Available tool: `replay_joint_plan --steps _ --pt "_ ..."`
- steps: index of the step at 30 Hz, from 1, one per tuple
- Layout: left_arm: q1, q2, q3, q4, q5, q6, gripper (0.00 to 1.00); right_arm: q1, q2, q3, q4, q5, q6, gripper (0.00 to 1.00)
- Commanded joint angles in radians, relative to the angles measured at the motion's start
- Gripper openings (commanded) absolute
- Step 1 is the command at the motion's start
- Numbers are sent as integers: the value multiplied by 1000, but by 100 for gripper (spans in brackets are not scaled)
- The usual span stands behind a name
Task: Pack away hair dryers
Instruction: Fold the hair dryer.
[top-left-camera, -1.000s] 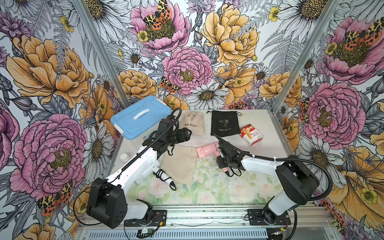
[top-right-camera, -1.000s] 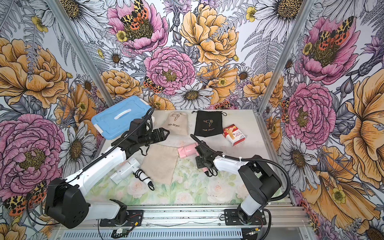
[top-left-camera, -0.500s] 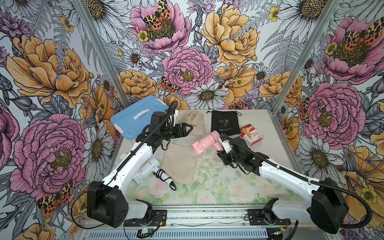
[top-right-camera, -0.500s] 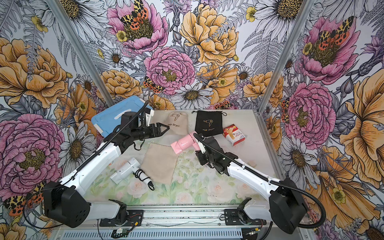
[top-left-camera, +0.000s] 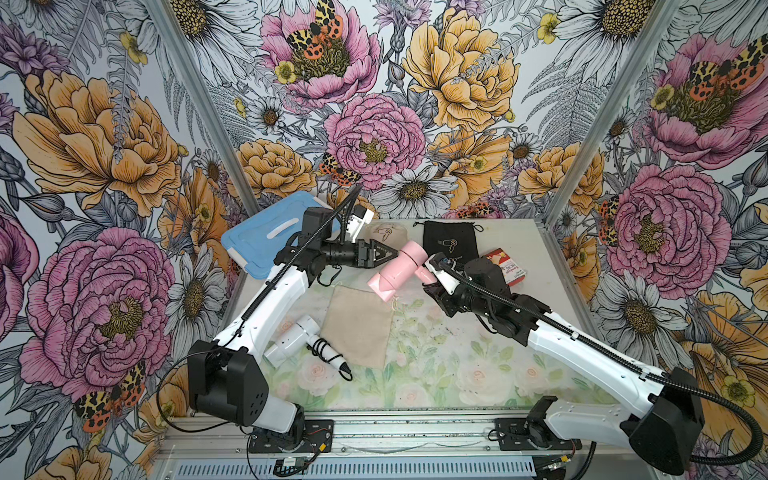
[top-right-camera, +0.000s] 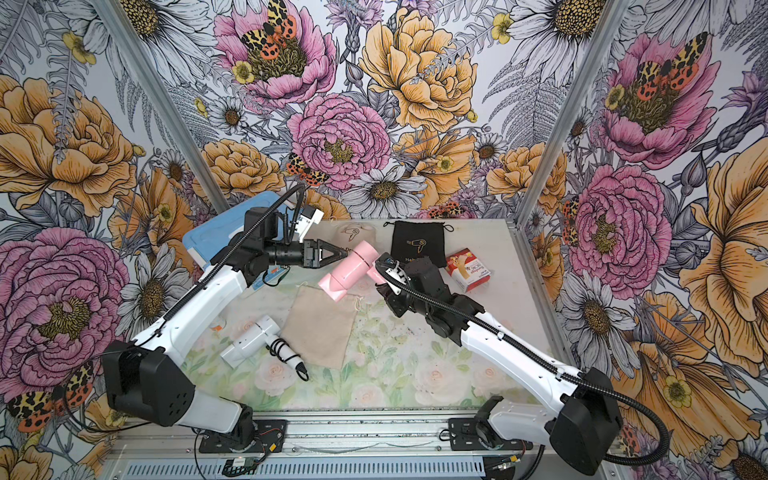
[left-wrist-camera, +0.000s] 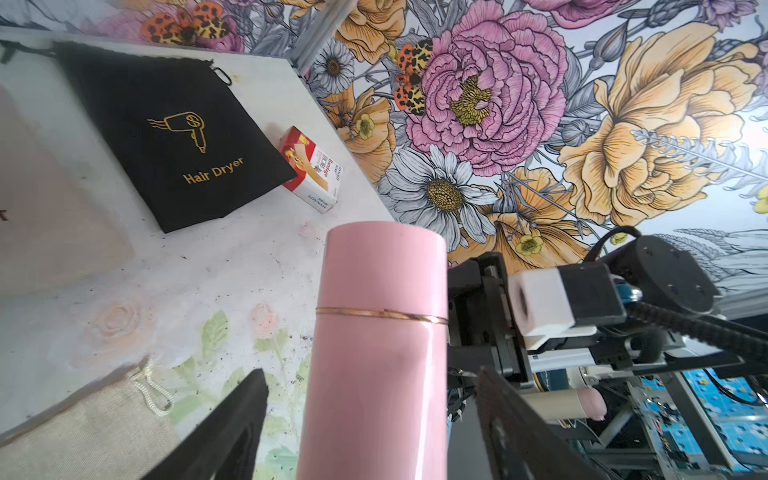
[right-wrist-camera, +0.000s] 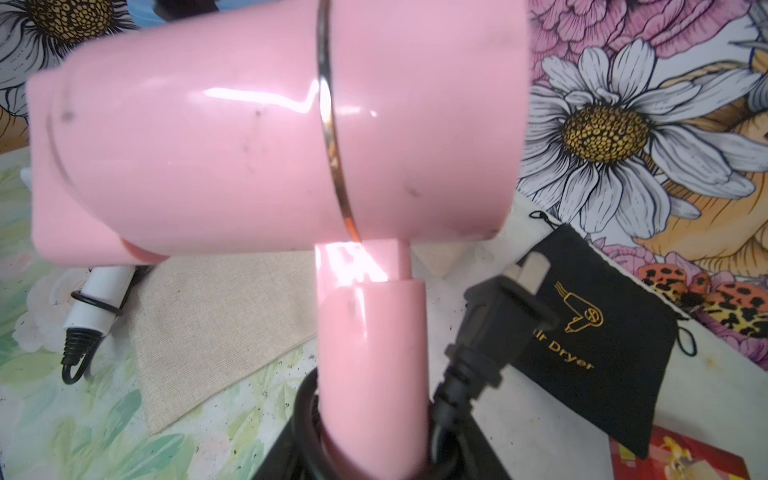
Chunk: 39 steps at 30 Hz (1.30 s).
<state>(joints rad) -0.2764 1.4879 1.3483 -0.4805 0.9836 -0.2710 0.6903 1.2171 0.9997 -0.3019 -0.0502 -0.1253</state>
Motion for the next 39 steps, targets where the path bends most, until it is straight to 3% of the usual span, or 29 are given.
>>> replay_joint_plan --steps 1,22,39 --pt "-1 9 41 -11 106 53 80 12 9 63 68 1 -77 15" --pt "-79 142 226 -355 48 376 77 30 77 169 68 -19 -205 15" --pt "-73 193 306 -382 47 385 76 34 109 173 69 -44 -212 12"
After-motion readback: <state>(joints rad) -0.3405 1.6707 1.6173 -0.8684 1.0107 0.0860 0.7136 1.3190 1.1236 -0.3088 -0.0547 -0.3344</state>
